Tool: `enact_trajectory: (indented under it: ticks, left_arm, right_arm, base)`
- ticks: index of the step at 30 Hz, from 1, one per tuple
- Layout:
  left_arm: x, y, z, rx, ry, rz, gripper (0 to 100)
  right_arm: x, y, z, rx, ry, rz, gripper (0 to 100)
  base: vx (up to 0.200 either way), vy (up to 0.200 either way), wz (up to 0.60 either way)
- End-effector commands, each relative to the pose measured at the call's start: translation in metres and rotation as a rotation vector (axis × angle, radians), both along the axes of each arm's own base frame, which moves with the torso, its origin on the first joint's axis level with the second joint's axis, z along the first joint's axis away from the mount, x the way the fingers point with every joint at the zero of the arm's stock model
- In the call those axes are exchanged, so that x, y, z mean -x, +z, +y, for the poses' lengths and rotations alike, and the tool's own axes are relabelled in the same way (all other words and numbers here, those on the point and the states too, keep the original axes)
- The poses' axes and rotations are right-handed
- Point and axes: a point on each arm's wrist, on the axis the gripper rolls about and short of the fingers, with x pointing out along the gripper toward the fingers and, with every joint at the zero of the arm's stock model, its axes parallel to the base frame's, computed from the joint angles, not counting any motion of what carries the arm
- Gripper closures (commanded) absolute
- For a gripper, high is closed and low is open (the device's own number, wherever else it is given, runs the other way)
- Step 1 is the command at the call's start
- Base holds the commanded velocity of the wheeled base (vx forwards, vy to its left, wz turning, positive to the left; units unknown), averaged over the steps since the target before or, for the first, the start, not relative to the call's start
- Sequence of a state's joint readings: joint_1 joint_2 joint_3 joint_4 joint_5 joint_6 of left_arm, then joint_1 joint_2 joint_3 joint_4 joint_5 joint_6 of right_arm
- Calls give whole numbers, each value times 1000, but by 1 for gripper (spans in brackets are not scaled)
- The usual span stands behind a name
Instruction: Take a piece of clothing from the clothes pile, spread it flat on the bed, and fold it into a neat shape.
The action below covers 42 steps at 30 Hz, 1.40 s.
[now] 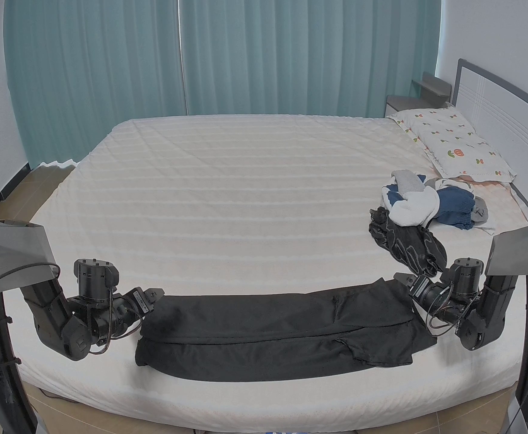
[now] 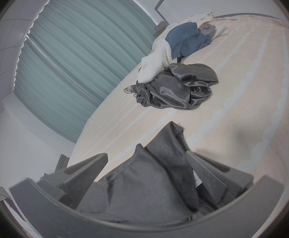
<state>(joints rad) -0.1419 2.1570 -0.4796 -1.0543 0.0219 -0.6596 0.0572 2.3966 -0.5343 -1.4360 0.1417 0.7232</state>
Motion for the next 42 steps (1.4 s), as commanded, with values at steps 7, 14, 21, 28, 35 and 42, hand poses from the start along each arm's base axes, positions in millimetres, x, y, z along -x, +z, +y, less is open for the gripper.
enact_trajectory:
  ticks: [7,14,21,28,35,42]
  left_arm:
    - [-13,-4,7,59,26,1,0]
    - [-9,-7,10,88,10,59,0]
    - [-3,-6,26,124,-62,93,0]
    - [0,-5,37,103,-93,83,0]
    - [3,-4,35,102,-100,88,0]
    - [11,-4,34,112,-167,96,0]
  right_arm:
    - [-15,-26,-3,1,-16,39,100]
    - [-16,-26,-9,1,-41,33,100]
    - [-14,-27,-10,-16,-50,36,0]
    - [0,-13,-16,-30,-76,2,0]
    - [18,10,-18,-39,-84,-45,0]
    - [21,13,-21,-38,-95,-43,0]
  base:
    - [0,0,0]
    - [0,0,0]
    - [0,0,0]
    - [0,0,0]
    - [-57,0,0]
    - [-171,0,0]
